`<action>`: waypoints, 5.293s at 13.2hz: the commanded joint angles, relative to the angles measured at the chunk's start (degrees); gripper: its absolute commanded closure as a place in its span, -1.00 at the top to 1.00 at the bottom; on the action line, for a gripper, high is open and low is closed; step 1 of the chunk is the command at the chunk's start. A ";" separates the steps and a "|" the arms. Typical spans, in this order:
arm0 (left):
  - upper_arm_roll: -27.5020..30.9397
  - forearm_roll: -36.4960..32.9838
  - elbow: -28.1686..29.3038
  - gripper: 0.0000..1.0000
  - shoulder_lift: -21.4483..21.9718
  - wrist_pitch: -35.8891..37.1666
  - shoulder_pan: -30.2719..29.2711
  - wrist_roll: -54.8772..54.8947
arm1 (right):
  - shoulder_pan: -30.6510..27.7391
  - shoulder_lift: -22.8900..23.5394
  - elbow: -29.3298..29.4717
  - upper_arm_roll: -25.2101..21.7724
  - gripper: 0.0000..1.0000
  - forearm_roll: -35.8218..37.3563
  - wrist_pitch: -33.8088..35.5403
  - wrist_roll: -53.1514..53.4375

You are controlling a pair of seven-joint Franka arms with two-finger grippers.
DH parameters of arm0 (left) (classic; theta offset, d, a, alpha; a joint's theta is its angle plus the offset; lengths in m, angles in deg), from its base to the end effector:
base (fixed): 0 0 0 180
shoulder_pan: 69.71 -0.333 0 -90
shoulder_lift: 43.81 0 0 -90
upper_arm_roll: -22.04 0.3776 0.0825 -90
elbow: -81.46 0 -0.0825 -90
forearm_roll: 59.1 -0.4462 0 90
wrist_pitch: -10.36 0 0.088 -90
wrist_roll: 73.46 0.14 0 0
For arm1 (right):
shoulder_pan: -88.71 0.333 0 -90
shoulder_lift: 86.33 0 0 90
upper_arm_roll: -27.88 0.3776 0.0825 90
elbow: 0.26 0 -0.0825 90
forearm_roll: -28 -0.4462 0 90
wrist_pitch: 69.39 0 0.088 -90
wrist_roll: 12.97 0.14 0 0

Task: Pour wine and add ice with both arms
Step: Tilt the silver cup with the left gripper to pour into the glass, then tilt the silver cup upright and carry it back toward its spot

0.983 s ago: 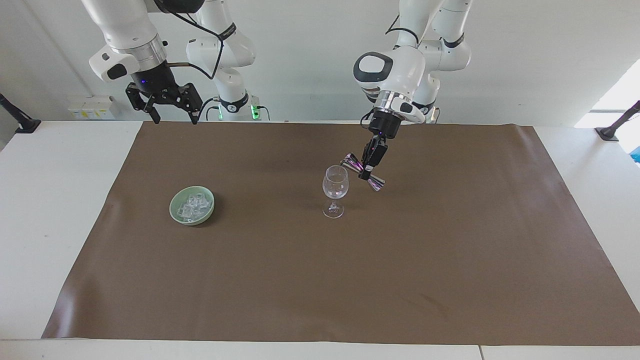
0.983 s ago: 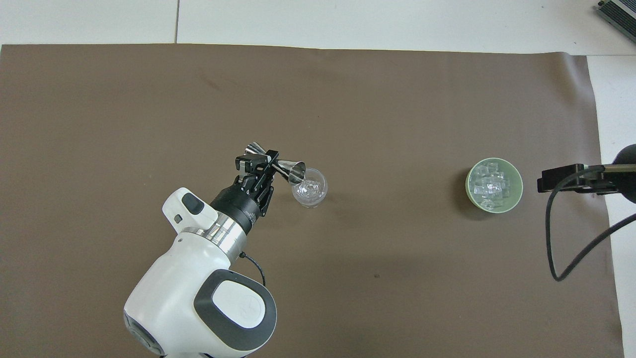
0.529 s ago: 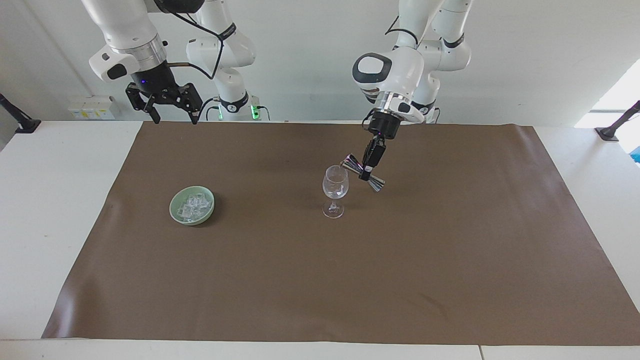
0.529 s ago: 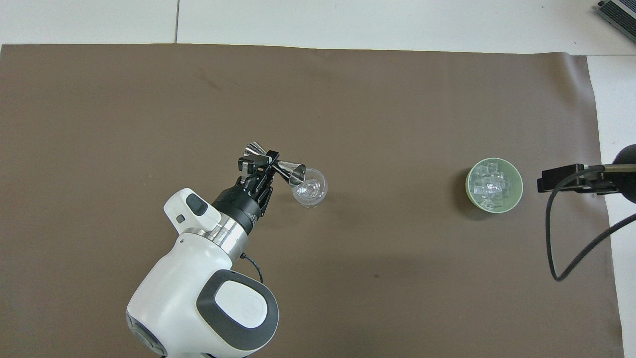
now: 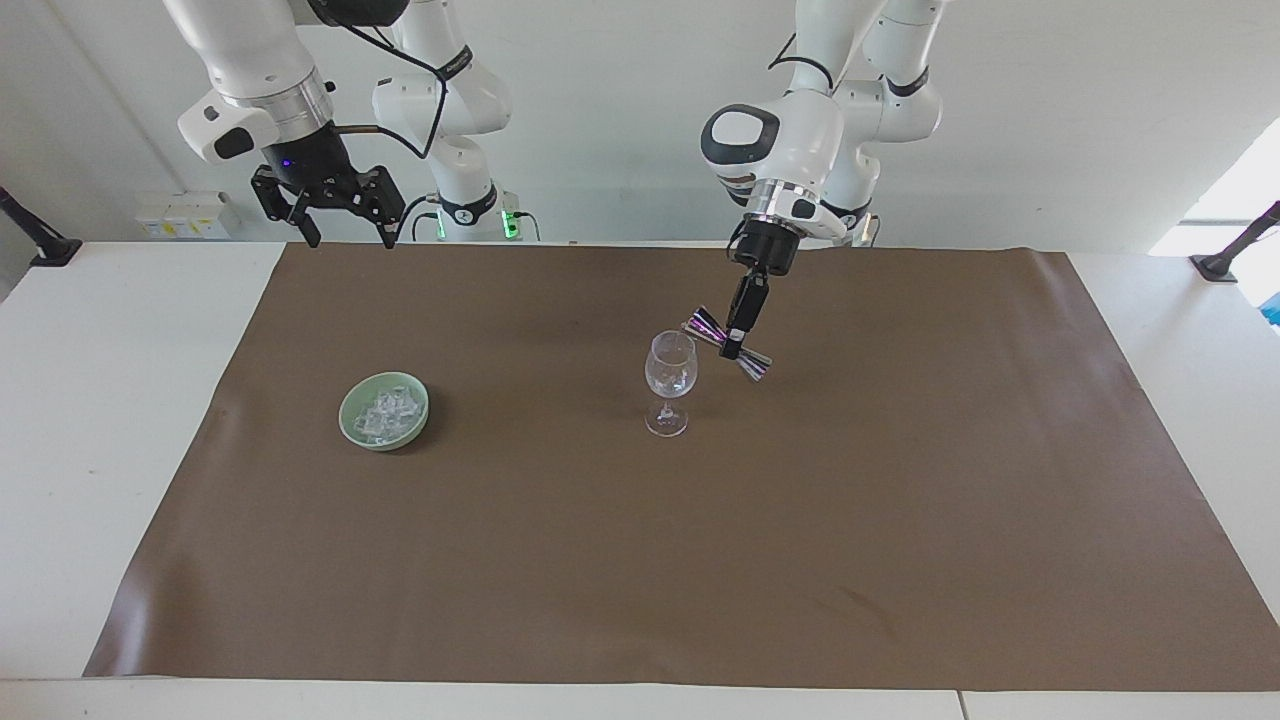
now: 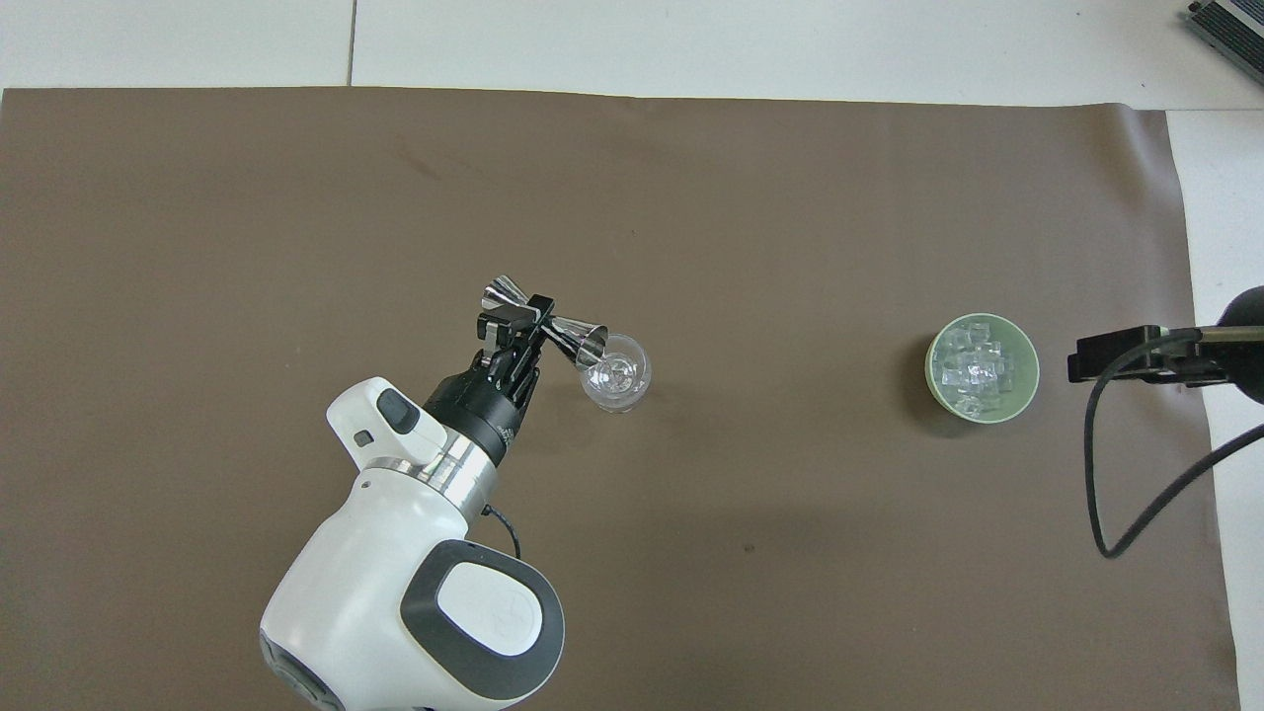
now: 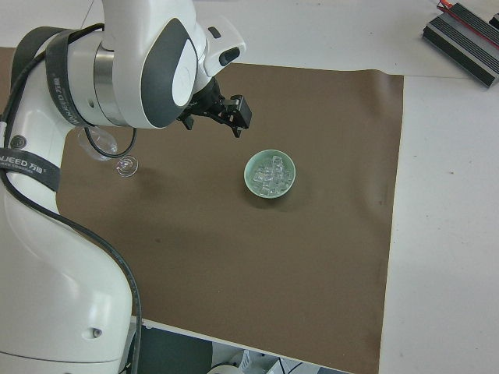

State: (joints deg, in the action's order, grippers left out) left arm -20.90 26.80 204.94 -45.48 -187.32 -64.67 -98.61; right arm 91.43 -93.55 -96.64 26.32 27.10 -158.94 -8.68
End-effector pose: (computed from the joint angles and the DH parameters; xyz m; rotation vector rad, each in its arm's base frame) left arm 0.4954 -0.3574 0.4667 1.7490 1.2947 0.5227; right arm 0.5682 0.0127 0.6676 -3.1210 0.0847 -0.0091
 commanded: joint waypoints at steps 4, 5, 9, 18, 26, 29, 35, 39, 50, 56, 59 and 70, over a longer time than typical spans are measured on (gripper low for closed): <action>-0.03 -0.55 -3.24 -1.00 -2.81 -2.97 1.46 6.77 | -0.08 -1.31 -1.18 0.15 1.00 0.28 0.61 -0.78; -0.03 -0.55 -3.24 -1.00 -2.81 -2.97 1.46 8.70 | -0.08 -1.31 -1.18 0.06 1.00 0.28 0.61 -0.78; -0.03 -0.55 -3.24 -1.00 -3.16 -2.97 1.55 12.13 | -0.08 -1.31 -1.18 0.06 1.00 0.28 0.61 -0.78; -0.03 -1.96 -4.39 -1.00 -4.13 -2.97 1.55 21.46 | -0.08 -1.31 -1.18 0.06 1.00 0.28 0.61 -0.78; -0.03 -5.21 -4.91 -1.00 -5.27 -2.97 1.63 24.00 | -0.08 -1.31 -1.18 0.06 1.00 0.28 0.61 -0.78; -0.03 -5.39 -4.91 -1.00 -5.36 -2.97 1.99 26.90 | -0.08 -1.31 -1.18 0.06 1.00 0.28 0.61 -0.78; -0.03 -5.39 -4.47 -1.00 -5.36 -2.97 2.07 29.63 | -0.08 -1.31 -1.18 0.06 1.00 0.28 0.61 -0.78; -0.12 -5.30 -4.39 -1.00 -5.45 -2.89 2.07 29.98 | -0.08 -1.31 -1.18 0.06 1.00 0.28 0.61 -0.78; 0.14 2.33 -5.61 -1.00 -4.92 -1.14 1.20 31.39 | -0.08 -1.31 -1.18 0.06 1.00 0.28 0.61 -0.78; 0.85 12.27 -7.64 -1.00 -4.40 3.87 -0.12 30.87 | -0.08 -1.31 -1.18 0.06 1.00 0.28 0.61 -0.78; 2.16 13.33 -7.55 -1.00 -4.13 7.12 -0.30 26.93 | -0.08 -1.31 -1.18 0.06 1.00 0.28 0.61 -0.78; 14.19 13.51 -4.56 -1.00 0.43 24.34 -0.21 17.70 | -0.08 -1.31 -1.18 0.06 1.00 0.28 0.61 -0.78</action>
State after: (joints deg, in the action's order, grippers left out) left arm -9.21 39.12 198.39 -47.98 -167.16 -64.77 -78.67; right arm 91.43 -93.55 -96.64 26.32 27.10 -158.94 -8.68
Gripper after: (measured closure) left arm 0.780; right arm 0.000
